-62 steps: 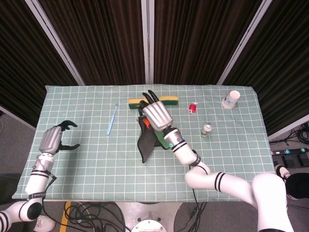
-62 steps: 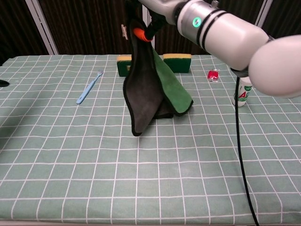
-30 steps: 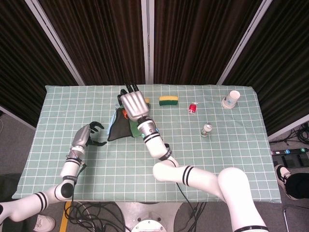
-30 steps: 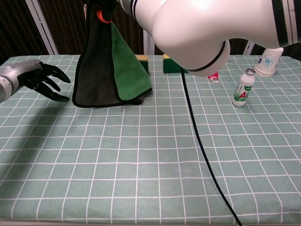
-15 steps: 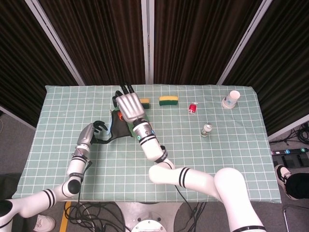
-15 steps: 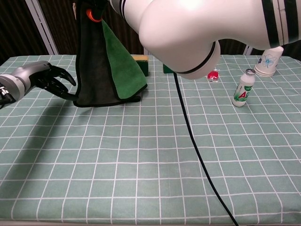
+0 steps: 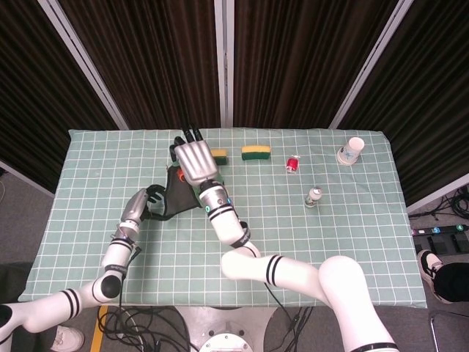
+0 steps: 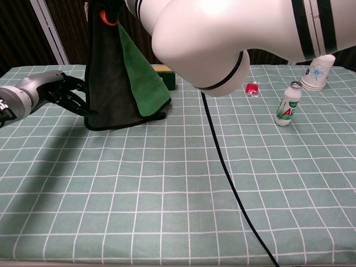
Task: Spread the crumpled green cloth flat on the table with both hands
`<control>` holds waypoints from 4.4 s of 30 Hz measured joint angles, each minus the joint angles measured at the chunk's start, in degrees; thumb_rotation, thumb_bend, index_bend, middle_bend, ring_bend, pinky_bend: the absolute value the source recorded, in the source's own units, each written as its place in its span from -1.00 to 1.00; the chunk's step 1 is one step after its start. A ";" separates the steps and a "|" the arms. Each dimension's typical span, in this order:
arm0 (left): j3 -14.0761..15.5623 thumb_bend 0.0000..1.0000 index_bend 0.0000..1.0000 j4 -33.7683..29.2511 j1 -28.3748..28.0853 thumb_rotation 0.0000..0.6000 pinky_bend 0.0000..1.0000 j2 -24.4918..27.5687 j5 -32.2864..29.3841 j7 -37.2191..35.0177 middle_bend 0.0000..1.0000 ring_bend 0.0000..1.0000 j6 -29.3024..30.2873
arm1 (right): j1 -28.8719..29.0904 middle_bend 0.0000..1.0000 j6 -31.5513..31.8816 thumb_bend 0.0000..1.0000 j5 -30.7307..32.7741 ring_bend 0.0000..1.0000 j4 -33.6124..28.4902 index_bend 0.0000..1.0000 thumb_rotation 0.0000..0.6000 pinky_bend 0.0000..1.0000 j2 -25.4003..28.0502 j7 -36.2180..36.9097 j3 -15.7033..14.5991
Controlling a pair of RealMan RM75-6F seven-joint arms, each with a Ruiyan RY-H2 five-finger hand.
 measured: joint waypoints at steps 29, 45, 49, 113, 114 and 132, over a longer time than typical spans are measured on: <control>0.41 -0.08 0.71 -5.12 3.29 1.00 -0.34 3.16 8.80 -5.83 -0.11 -0.28 4.72 | -11.82 -0.41 3.76 0.14 -3.81 -0.88 -19.29 0.65 1.00 -1.00 10.07 8.24 -3.94; -1.14 -0.08 0.71 -3.85 2.02 1.00 -0.36 11.68 13.63 -5.91 -0.11 -0.28 5.42 | -16.61 -0.41 -3.13 0.09 -5.61 -0.93 -26.09 0.64 1.00 -1.00 19.58 19.15 -4.15; -2.21 -0.08 0.71 1.23 0.43 1.00 -0.36 10.93 13.01 -5.08 -0.11 -0.28 5.81 | -15.50 -0.41 -6.66 0.09 -6.32 -0.94 -21.24 0.64 1.00 -1.00 19.76 23.98 -3.25; 25.14 -0.16 0.67 -14.60 10.28 1.00 -0.36 14.58 40.95 10.82 -0.11 -0.28 16.84 | -22.72 -0.45 -11.26 -0.01 -53.61 -1.00 -24.41 0.58 1.00 -1.00 30.21 58.75 -36.62; 25.10 -0.16 0.67 -14.46 10.31 1.00 -0.36 14.54 40.85 10.82 -0.11 -0.28 16.77 | -22.74 -0.46 -11.42 -0.01 -53.66 -1.00 -24.48 0.56 1.00 -1.00 30.19 57.97 -36.82; 22.74 -0.43 -0.05 -11.95 10.63 1.00 -0.36 14.44 38.66 9.42 -0.19 -0.28 16.47 | -25.44 -1.00 -13.31 -1.00 -49.90 -1.00 -29.32 -1.00 -0.49 -1.00 33.64 36.31 -37.71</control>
